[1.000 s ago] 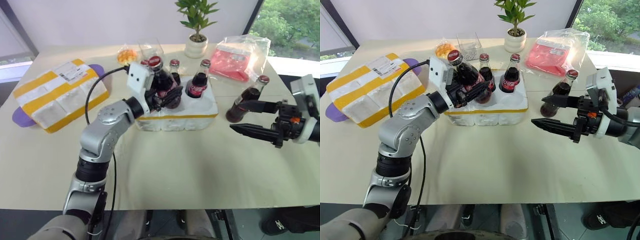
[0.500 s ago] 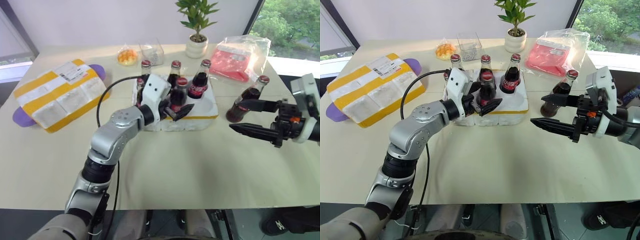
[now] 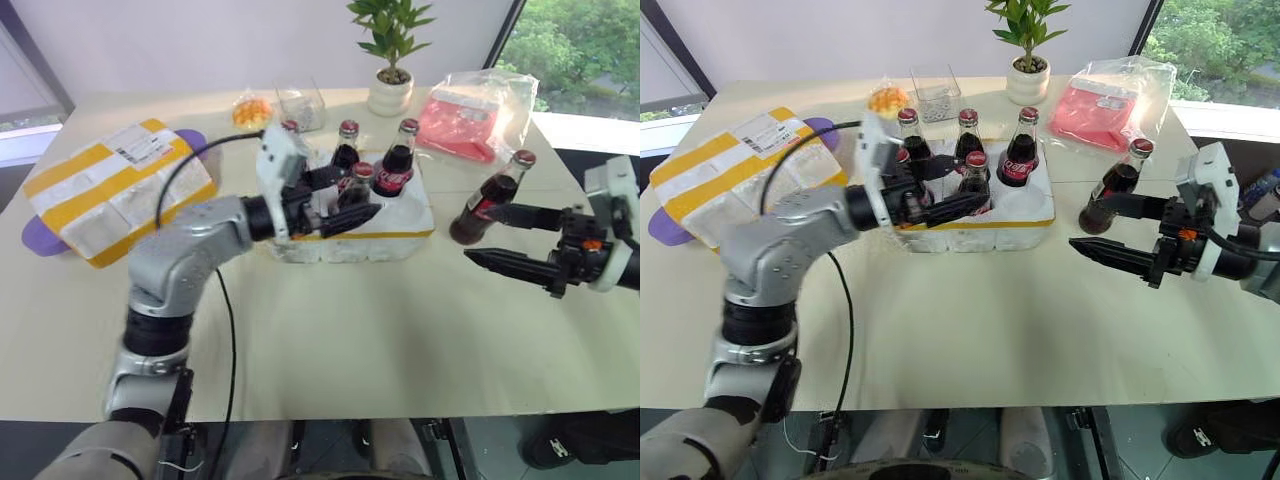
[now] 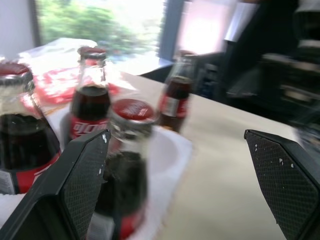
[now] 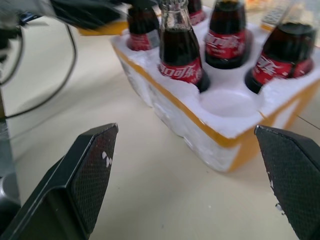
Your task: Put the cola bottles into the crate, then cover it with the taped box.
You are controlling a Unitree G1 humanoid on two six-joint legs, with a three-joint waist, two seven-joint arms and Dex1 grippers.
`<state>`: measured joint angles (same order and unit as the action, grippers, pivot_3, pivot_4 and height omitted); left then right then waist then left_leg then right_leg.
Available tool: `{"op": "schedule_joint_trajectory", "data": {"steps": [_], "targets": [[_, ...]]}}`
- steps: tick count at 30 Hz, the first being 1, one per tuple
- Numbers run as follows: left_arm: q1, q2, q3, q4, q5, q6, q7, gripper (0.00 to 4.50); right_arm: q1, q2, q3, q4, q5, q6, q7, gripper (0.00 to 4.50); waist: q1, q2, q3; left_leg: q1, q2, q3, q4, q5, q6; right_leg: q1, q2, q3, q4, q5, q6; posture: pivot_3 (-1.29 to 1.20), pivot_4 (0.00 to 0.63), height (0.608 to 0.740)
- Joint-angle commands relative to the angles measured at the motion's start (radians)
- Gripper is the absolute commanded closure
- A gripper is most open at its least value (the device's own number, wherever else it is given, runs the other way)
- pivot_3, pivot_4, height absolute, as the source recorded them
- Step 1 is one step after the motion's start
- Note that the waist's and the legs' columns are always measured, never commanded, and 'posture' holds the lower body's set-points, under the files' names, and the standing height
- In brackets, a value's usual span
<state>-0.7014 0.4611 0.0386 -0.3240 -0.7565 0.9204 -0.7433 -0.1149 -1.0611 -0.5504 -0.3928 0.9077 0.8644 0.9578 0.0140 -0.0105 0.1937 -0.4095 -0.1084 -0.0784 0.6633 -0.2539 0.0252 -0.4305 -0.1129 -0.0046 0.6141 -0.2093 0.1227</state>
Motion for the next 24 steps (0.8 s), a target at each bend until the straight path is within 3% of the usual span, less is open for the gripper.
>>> {"op": "schedule_joint_trajectory", "data": {"steps": [1, 8, 12, 17, 24], "targets": [[-0.019, 0.100, 0.110, -0.028, -0.152, 0.061, -0.119, 0.02, 0.026, 0.006, -0.074, -0.013, -0.021, -0.018, -0.024, 0.00, 0.000, 0.000, 0.000, 0.000, 0.000, 0.000, 0.000, 0.000, 0.000, 0.000, 0.000, 0.000, 0.000, 0.000, 0.000, 0.00, 0.150, 0.740], [0.077, 0.409, 0.231, -0.015, -0.288, 0.128, -0.356, 0.02, 0.100, 0.068, -0.105, 0.046, -0.107, -0.039, -0.116, 0.00, -0.001, 0.000, 0.000, 0.000, 0.000, 0.000, 0.000, 0.000, 0.000, 0.000, 0.000, 0.000, 0.000, 0.000, -0.001, 0.00, 0.150, 0.740], [0.183, 0.517, 0.260, -0.031, -0.235, 0.072, -0.409, 0.02, 0.055, 0.138, -0.050, 0.108, -0.188, -0.082, -0.236, 0.00, -0.001, 0.001, 0.000, 0.001, 0.000, 0.000, 0.000, 0.000, 0.000, 0.001, -0.002, 0.001, -0.001, -0.002, -0.004, 0.00, 0.150, 0.740], [0.351, 0.565, 0.341, -0.089, -0.218, 0.034, -0.403, 0.02, -0.062, 0.231, 0.039, 0.238, -0.262, -0.137, -0.326, 0.00, -0.004, 0.000, 0.000, 0.002, 0.000, 0.000, -0.001, 0.000, 0.000, 0.001, -0.003, 0.002, -0.001, -0.002, -0.004, 0.00, 0.150, 0.740], [0.517, 0.562, 0.465, -0.181, -0.248, 0.038, -0.335, 0.02, -0.237, 0.286, 0.139, 0.461, -0.340, -0.210, -0.330, 0.00, -0.002, 0.002, 0.000, 0.001, 0.000, 0.000, -0.002, 0.000, -0.001, 0.000, -0.003, 0.002, -0.001, -0.002, -0.004, 0.00, 0.150, 0.740]]}}
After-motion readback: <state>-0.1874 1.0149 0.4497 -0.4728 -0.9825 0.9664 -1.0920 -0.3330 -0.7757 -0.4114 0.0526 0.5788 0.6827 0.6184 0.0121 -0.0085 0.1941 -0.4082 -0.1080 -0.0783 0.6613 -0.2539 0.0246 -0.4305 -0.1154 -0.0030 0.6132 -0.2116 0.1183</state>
